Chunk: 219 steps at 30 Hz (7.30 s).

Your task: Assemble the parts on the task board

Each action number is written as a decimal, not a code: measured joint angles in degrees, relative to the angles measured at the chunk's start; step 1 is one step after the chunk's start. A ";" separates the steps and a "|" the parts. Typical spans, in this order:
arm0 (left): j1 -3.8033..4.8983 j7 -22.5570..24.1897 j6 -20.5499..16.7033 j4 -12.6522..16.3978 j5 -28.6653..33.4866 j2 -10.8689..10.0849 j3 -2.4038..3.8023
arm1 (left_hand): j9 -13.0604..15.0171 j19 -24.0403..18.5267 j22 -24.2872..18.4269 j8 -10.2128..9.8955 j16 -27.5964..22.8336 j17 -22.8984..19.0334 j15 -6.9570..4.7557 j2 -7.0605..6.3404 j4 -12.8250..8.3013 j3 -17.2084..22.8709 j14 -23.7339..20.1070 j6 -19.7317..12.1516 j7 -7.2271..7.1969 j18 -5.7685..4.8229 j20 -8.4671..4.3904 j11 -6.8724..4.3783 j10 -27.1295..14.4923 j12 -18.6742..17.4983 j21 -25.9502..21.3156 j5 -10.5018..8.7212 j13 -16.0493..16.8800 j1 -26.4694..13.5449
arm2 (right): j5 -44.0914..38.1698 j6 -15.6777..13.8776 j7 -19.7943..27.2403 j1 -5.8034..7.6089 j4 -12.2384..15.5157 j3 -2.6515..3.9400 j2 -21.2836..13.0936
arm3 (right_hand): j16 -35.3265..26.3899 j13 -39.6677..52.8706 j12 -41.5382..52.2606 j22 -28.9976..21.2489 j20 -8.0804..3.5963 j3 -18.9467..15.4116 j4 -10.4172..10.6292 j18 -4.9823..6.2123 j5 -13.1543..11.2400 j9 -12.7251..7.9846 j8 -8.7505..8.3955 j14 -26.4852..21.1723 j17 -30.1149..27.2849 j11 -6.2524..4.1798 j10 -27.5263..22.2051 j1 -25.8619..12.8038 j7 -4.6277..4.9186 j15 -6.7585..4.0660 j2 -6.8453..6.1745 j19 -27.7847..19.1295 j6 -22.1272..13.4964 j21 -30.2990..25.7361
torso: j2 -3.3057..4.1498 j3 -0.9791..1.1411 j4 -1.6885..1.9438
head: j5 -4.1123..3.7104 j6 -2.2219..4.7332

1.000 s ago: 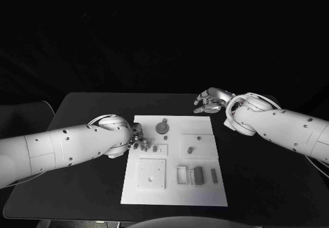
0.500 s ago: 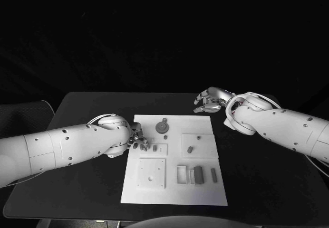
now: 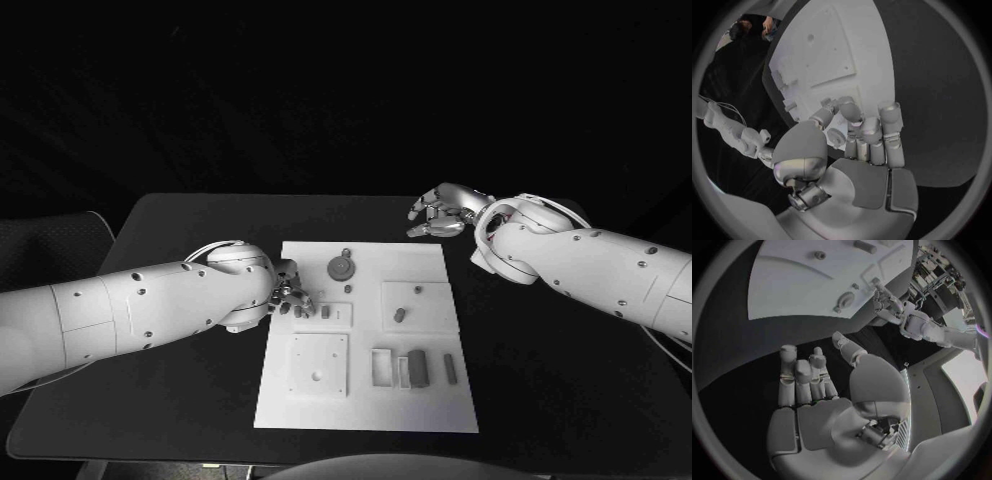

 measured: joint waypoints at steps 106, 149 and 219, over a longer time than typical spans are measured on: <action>-2.88 34.51 -15.56 -12.47 -23.87 9.22 -0.08 | -14.56 -0.45 0.05 -13.03 -3.40 -5.34 8.66 -5.48 -4.35 1.51 -1.48 -15.34 6.78 -1.28 4.45 10.13 -14.91 -46.82 -2.03 -5.29 -20.28 19.40 | 0.00 0.15 0.02 -0.29 -0.08 0.00 0.00 | -0.21 -0.21 0.22 0.00 -0.21 0.00 0.00 0.00 0.00 -0.13 0.00 0.04 0.06 0.10 0.14 -0.24 0.05 -0.03 0.24 0.22 -0.36 -0.22 | 0.09 -0.02 -0.04 | -3.00 0.49; -3.51 35.74 -16.80 -15.24 -24.73 11.03 -0.06 | -14.65 1.45 0.01 -11.91 -3.32 -6.77 8.27 -2.92 -3.95 1.91 1.30 -13.27 6.58 -0.90 4.49 9.90 -13.15 -47.31 -1.10 -5.29 -19.62 19.53 | 0.00 0.20 0.02 -0.29 0.16 0.00 -0.01 | -0.21 -0.25 0.22 0.00 0.00 0.00 0.00 -0.01 0.00 -0.12 0.00 -0.12 0.04 0.21 0.03 -0.24 0.17 0.12 0.24 0.21 -0.34 -0.22 | 0.04 0.02 -0.05 | -3.33 0.25; -3.94 35.90 -15.85 -17.12 -24.92 12.46 0.21 | -14.57 0.57 0.02 -10.02 -3.32 -7.22 8.88 1.00 -4.45 4.32 1.10 -8.68 7.50 -0.84 5.10 9.60 -7.72 -46.64 -0.44 -5.52 -18.24 19.40 | 0.00 0.21 0.00 -0.29 0.63 0.00 -0.12 | -0.21 -0.39 0.22 0.00 -0.12 0.00 0.00 -0.01 0.00 -0.15 0.00 0.04 0.06 0.13 0.11 -0.24 0.14 -0.02 0.24 0.10 -0.30 -0.22 | -0.01 0.05 -0.01 | -3.82 -0.48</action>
